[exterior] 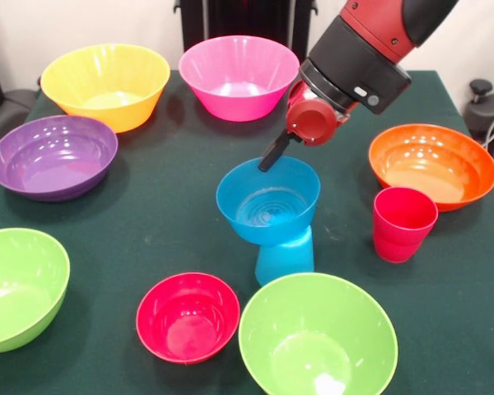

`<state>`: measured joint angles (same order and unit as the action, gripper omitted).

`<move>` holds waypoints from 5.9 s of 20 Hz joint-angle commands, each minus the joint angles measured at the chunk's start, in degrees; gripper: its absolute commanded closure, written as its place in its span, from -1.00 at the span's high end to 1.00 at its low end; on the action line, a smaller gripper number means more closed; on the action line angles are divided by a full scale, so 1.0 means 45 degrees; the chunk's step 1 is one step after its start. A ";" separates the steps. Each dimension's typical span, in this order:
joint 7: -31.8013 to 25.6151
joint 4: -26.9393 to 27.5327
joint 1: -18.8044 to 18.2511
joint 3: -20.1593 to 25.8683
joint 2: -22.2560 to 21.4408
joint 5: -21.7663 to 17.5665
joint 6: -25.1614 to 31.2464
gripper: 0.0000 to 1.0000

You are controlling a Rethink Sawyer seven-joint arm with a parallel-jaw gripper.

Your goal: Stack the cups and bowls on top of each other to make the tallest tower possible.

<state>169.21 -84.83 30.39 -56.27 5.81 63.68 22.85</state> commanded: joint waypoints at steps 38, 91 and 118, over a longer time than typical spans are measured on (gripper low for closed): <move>0.3825 0.2424 -0.0499 0.0452 0.1438 -0.0814 0.2590 -1.00; 0.4842 0.3604 -0.0609 -0.0655 0.2222 -0.0524 0.3867 -1.00; 0.5177 0.3539 -0.0449 -0.0466 0.2038 -0.0819 0.4078 -1.00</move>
<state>179.68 -74.86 28.75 -66.40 13.49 63.66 33.69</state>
